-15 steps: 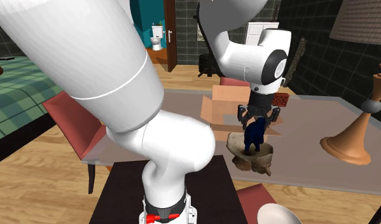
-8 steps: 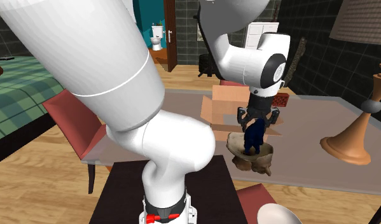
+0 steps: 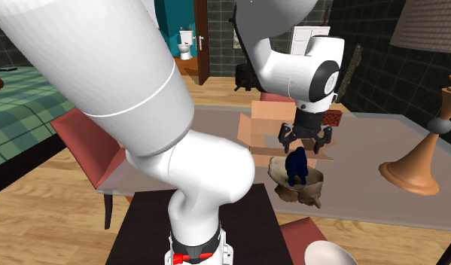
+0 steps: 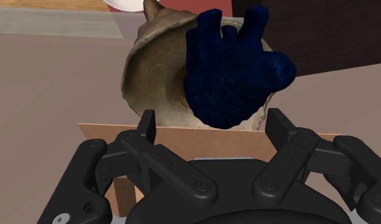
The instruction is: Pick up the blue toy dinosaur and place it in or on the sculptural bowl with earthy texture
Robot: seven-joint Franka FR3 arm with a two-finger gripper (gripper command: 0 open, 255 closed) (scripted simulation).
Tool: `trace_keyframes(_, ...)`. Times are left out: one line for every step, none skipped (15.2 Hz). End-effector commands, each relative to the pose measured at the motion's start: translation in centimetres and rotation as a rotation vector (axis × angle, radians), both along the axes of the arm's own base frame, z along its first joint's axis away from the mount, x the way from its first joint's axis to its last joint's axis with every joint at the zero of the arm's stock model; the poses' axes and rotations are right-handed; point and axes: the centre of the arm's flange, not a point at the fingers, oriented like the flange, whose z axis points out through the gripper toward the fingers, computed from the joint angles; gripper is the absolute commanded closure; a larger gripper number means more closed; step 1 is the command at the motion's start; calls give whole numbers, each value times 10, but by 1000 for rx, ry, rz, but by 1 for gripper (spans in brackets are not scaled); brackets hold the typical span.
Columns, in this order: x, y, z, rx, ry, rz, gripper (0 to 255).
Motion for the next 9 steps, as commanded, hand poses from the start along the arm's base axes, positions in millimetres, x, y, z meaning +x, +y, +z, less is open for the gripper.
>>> trace_keyframes(-1, 1, 20, 1, 1, 0, 0)
trace_keyframes(-2, 2, 34, 1, 1, 0, 0)
trace_keyframes(-3, 2, 44, 1, 1, 0, 0)
trace_keyframes(-3, 2, 44, 1, 1, 0, 0)
trace_keyframes(-3, 2, 44, 1, 1, 0, 0)
trace_keyframes(-3, 2, 44, 1, 1, 0, 0)
trace_keyframes(-3, 2, 44, 1, 1, 0, 0)
trace_keyframes(-3, 2, 44, 1, 1, 0, 0)
trace_keyframes(-3, 2, 44, 1, 1, 0, 0)
